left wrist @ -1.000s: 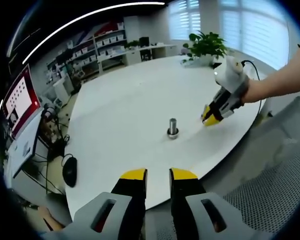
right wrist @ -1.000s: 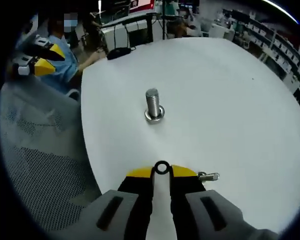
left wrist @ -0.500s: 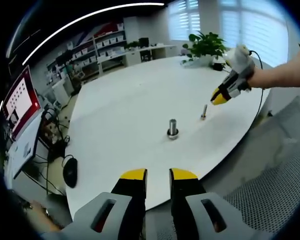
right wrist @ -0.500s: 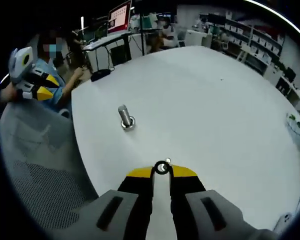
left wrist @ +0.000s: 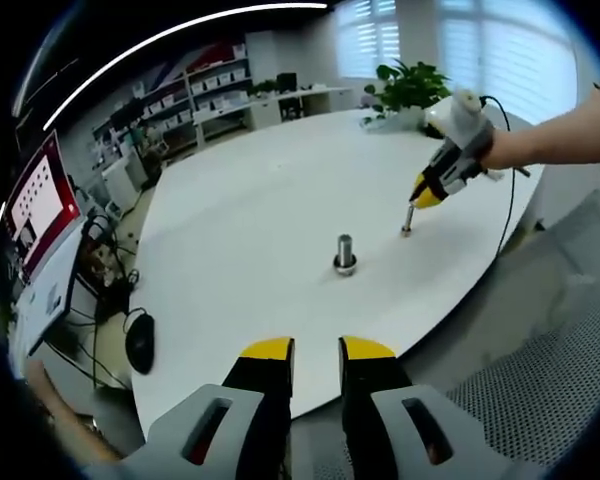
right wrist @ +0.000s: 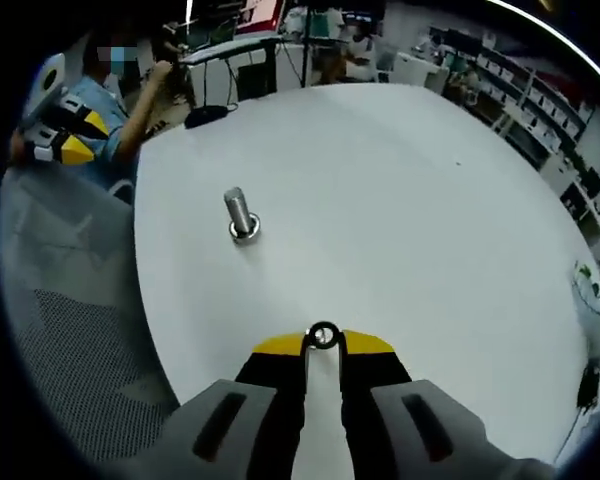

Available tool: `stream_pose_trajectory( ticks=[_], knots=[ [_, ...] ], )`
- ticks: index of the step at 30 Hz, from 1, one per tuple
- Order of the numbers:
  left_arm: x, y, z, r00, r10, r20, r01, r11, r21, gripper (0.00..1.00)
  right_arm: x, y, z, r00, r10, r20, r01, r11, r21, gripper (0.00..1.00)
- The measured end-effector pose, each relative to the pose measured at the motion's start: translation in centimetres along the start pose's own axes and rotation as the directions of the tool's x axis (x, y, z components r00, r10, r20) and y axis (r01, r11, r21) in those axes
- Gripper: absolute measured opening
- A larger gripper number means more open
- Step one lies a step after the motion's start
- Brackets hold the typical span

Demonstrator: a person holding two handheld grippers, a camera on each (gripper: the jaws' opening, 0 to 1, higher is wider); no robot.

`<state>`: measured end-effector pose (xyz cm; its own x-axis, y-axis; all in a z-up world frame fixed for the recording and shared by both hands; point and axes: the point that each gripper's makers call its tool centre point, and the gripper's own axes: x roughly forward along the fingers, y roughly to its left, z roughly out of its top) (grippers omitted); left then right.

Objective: Place the washer onto the threaded stud by aligning its center hole with the stud, sliding it down to the base, and recovering from edge contact or off-axis alignment until the washer reaches the visible bottom stop.

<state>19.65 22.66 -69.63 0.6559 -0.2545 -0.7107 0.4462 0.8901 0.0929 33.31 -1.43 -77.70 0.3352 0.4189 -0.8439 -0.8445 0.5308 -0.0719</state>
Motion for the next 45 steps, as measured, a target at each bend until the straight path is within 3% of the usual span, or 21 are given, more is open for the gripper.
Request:
stream_pose_trajectory(
  ticks=[16, 29, 41, 45],
  knots=[
    [0.0, 0.1, 0.0, 1.000, 0.002, -0.002, -0.002, 1.000, -0.003, 0.15, 2.0, 0.5, -0.6, 0.997, 0.041, -0.072, -0.043, 0.999, -0.032, 0.14],
    [0.2, 0.1, -0.2, 1.000, 0.003, -0.013, -0.003, 1.000, -0.005, 0.15, 4.7, 0.7, -2.7, 0.991, 0.050, -0.125, -0.052, 0.999, -0.010, 0.14],
    [0.1, 0.1, -0.2, 1.000, 0.004, -0.014, -0.004, 1.000, -0.007, 0.15, 4.1, 0.7, -2.9, 0.995, 0.040, -0.089, -0.038, 0.999, 0.026, 0.20],
    [0.1, 0.1, -0.2, 1.000, 0.003, -0.014, -0.003, 1.000, -0.007, 0.15, 3.3, 0.4, -2.3, 1.000, 0.013, -0.019, -0.011, 0.995, 0.097, 0.23]
  ],
)
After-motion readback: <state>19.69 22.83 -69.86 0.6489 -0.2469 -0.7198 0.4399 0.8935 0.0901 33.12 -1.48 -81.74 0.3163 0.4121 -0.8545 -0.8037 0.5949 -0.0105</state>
